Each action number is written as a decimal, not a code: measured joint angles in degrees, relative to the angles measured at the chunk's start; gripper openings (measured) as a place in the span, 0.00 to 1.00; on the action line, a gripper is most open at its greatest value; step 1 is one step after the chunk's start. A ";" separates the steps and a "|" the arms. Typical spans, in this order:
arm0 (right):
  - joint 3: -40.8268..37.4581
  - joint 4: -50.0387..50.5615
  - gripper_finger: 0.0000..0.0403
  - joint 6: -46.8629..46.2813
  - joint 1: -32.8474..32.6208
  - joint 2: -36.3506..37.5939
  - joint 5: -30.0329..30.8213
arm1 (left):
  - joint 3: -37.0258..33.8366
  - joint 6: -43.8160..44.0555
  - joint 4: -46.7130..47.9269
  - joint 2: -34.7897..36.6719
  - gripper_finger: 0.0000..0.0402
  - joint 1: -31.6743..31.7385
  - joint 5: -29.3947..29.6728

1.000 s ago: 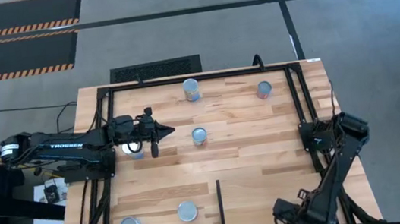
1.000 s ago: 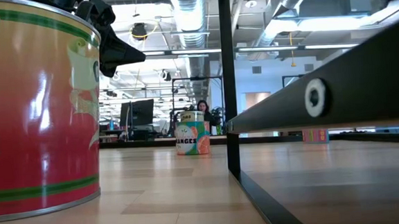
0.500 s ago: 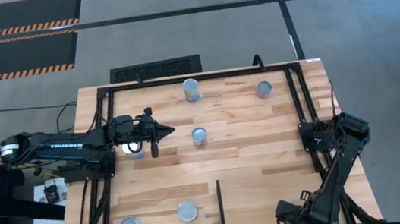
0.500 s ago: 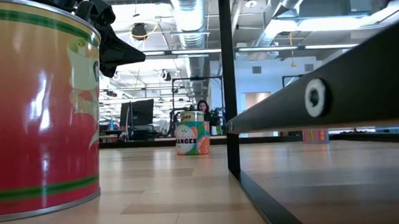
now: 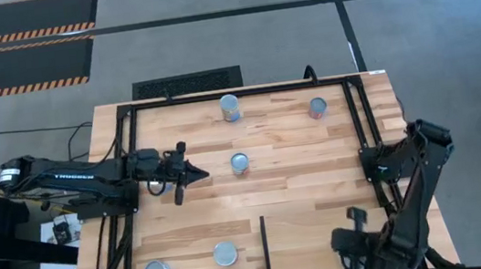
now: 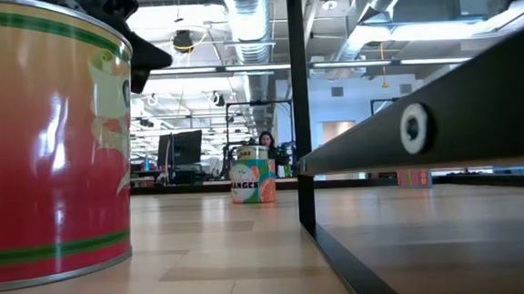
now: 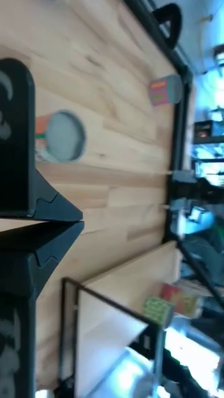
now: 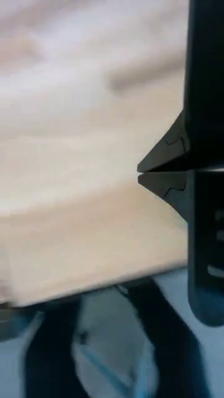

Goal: Pick and place cans onto a shelf
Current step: Put the bottom canned peaches on the shelf

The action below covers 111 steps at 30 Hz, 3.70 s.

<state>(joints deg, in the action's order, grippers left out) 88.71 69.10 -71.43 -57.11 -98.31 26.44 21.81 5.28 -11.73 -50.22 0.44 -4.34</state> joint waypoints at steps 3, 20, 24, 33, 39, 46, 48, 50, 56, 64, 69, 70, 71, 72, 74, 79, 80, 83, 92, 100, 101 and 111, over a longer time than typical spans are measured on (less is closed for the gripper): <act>-6.16 -6.22 0.01 7.32 1.62 4.22 6.47 | 2.27 0.62 6.56 0.74 0.00 -4.08 5.09; -54.26 -87.52 0.00 58.47 29.76 25.27 -9.84 | 19.02 28.53 54.94 0.51 0.00 -20.64 25.34; -55.37 -89.14 0.01 60.76 33.69 24.77 -14.22 | 21.11 36.70 65.64 -1.22 0.04 -21.17 26.51; -55.39 -90.07 0.01 62.96 35.90 22.91 -15.92 | 22.49 43.64 80.51 -9.37 0.27 -21.15 27.73; -55.39 -91.14 0.01 63.05 35.73 22.09 -15.98 | 21.88 44.38 81.60 -14.04 0.34 -21.05 30.63; -55.35 -91.58 0.01 62.98 35.73 22.13 -15.97 | 20.19 43.82 81.79 -16.47 0.22 -20.71 30.31; -55.35 -91.54 0.01 62.94 35.73 22.13 -15.98 | 20.20 42.16 81.75 -16.42 0.13 -20.86 30.12; -55.35 -91.60 0.01 62.94 35.66 22.13 -15.97 | 20.55 40.81 81.69 -16.29 0.05 -21.04 29.85; -55.35 -91.49 0.01 61.90 34.89 22.63 -15.96 | 25.75 34.84 75.92 -16.44 0.00 -21.59 25.11; -55.35 -85.52 0.01 60.77 31.58 26.30 -12.38 | 35.43 20.38 63.33 -19.03 0.00 -21.46 24.93; -55.35 -81.34 0.01 60.77 30.92 30.49 -11.02 | 42.58 7.17 55.47 -27.33 0.00 -18.39 24.84; -55.35 -80.14 0.01 60.80 31.05 31.53 -11.00 | 43.95 4.09 53.26 -29.44 0.00 -17.53 24.13; -55.35 -78.79 0.01 60.80 31.15 32.70 -10.94 | 45.30 1.17 51.03 -31.44 0.00 -16.66 23.42; -55.35 -77.72 0.01 60.80 31.34 33.85 -10.90 | 46.69 -1.43 49.37 -33.38 0.00 -15.79 22.67; -55.31 -74.34 0.01 60.79 31.27 36.37 -10.85 | 49.61 -5.83 47.18 -37.26 0.00 -13.67 20.30; -55.35 -64.93 0.01 59.33 30.85 43.18 -10.89 | 56.72 -14.15 44.35 -47.36 0.00 -8.90 14.62; -55.35 -63.58 0.01 59.22 30.86 44.20 -10.80 | 58.32 -15.56 44.23 -49.47 0.00 -8.19 14.31; -55.35 -60.68 0.01 59.29 30.94 46.50 -9.64 | 62.88 -19.20 45.04 -55.09 0.00 -6.79 12.93; -55.33 -57.24 0.02 57.04 30.98 48.12 -9.60 | 72.43 -22.03 47.49 -66.42 0.00 -5.77 8.73; -55.33 -56.08 0.02 56.45 30.94 48.12 -9.60 | 74.47 -19.52 48.69 -67.73 0.00 -5.81 7.91; -55.33 -56.08 0.02 56.45 30.94 48.12 -9.60 | 74.81 -19.43 48.96 -67.80 0.01 -5.81 7.91; -55.33 -56.19 0.06 52.82 31.77 47.25 -9.61 | 79.67 -19.20 56.47 -68.02 0.19 -5.88 6.92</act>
<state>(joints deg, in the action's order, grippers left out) 33.39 12.91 -18.61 -25.34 -51.06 16.83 101.48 -13.92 44.74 -118.24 -5.44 2.59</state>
